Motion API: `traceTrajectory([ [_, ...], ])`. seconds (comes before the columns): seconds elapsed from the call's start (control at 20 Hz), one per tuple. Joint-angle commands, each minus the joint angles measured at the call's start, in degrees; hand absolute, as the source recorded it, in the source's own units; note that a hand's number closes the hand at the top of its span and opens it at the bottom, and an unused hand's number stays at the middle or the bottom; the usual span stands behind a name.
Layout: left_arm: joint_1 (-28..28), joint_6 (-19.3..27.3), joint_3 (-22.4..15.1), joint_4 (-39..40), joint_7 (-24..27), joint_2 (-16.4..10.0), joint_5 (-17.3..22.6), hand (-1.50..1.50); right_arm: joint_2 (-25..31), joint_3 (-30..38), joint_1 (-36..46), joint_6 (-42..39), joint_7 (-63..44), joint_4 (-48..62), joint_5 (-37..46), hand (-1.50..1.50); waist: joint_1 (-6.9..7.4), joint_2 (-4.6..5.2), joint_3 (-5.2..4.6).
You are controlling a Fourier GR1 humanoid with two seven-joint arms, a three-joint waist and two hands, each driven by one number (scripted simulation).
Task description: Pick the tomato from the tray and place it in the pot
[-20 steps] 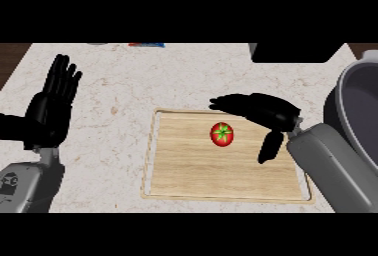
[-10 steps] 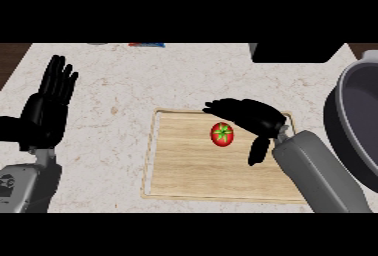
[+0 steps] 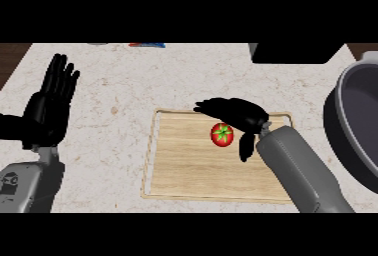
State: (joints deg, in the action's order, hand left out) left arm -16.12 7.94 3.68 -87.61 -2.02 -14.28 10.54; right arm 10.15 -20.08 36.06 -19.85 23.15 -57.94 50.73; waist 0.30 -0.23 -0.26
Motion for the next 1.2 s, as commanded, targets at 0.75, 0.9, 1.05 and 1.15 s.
traceTrajectory([
  [0.75, 0.4, -1.7, 1.7, -0.5, -0.9, 0.2, -0.8, 0.00, -7.6, -2.6, -3.4, 10.6, 8.6, 3.5, 8.8, 1.50, -0.16, 0.27, 0.27],
  [0.9, 0.4, 0.3, 0.3, -1.3, -1.8, 2.5, -1.8, 0.00, -5.3, -0.8, -4.1, 10.0, 5.3, -6.1, 9.4, 1.50, -0.71, 0.07, 0.26],
  [1.05, 2.1, -2.6, 3.8, -1.4, -1.6, -1.5, 0.3, 0.00, -8.4, -4.3, -12.7, 9.0, -5.2, -16.3, 12.3, 1.50, -2.18, -0.63, 0.19],
  [1.15, 2.9, 0.0, 1.9, -0.8, -0.7, 1.2, -1.8, 0.00, -9.6, -7.5, -19.9, 11.4, -10.0, -19.2, 15.9, 1.50, -3.66, -0.92, 0.17],
])
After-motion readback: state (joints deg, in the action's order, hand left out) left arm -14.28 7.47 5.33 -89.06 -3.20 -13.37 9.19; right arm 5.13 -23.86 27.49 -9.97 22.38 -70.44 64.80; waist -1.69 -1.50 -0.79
